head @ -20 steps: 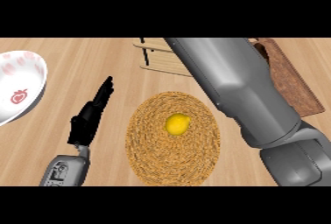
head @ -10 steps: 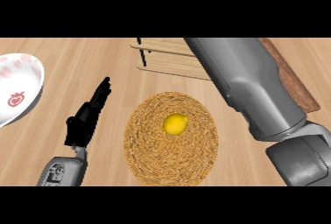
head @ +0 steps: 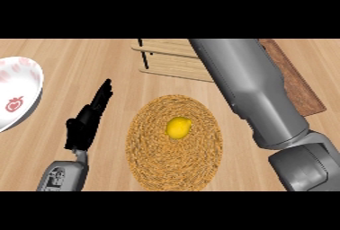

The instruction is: Pick the bell pepper from the placemat and place it in the tiered shelf

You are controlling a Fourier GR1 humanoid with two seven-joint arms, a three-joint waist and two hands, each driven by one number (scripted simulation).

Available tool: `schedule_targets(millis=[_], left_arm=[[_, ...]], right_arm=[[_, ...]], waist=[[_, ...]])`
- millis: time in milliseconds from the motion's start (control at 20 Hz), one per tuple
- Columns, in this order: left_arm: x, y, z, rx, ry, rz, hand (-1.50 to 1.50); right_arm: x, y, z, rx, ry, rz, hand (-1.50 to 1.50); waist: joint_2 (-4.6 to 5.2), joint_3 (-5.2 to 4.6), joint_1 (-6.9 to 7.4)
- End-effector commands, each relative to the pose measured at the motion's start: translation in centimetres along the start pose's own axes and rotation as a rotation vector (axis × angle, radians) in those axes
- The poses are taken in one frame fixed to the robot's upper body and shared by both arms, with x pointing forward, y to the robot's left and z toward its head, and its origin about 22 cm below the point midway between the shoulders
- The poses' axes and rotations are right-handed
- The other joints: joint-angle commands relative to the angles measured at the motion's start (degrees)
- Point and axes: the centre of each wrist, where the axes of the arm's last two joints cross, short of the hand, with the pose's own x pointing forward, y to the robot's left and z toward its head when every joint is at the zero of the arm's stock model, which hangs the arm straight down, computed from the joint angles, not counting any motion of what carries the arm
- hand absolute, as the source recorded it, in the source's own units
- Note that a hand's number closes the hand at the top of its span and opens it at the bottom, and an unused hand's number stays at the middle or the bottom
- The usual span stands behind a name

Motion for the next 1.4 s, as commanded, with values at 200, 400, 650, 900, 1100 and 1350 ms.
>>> schedule_targets(millis=[200, 400, 650, 900, 1100, 1350], left_arm=[[0.1, 1.3, 0.1, 0.016, 0.001, -0.015, 0.0], [1.5, -0.1, -1.1, 0.002, 0.001, -0.01, 0.0], [0.3, 0.8, -0.4, 0.009, 0.016, -0.018, 0.0], [-0.3, 1.9, 0.7, 0.029, 0.022, -0.012, 0.0], [-0.8, 1.8, 0.1, 0.06, 0.035, -0.01, 0.0], [-1.5, 1.6, 1.0, 0.06, 0.057, -0.004, 0.0]], right_arm=[[1.6, -2.4, -0.4, 0.024, 0.203, -0.221, -1.5], [2.7, -3.9, -0.4, 0.032, 0.179, -0.28, -1.5], [3.0, -6.4, -2.6, -0.09, 0.245, -0.466, -1.5], [2.4, -9.5, -4.6, -0.195, 0.34, -0.542, -1.5], [1.4, -12.5, -5.8, -0.203, 0.428, -0.517, -1.5], [-1.7, -13.6, -6.5, -0.113, 0.542, -0.43, -1.5]], waist=[[-0.08, 0.02, 0.0], [-0.11, 0.0, 0.21], [-0.18, 0.02, -0.26], [-0.93, 0.05, -1.5], [-1.24, 0.05, -3.12], [-2.12, 0.14, -4.34]])
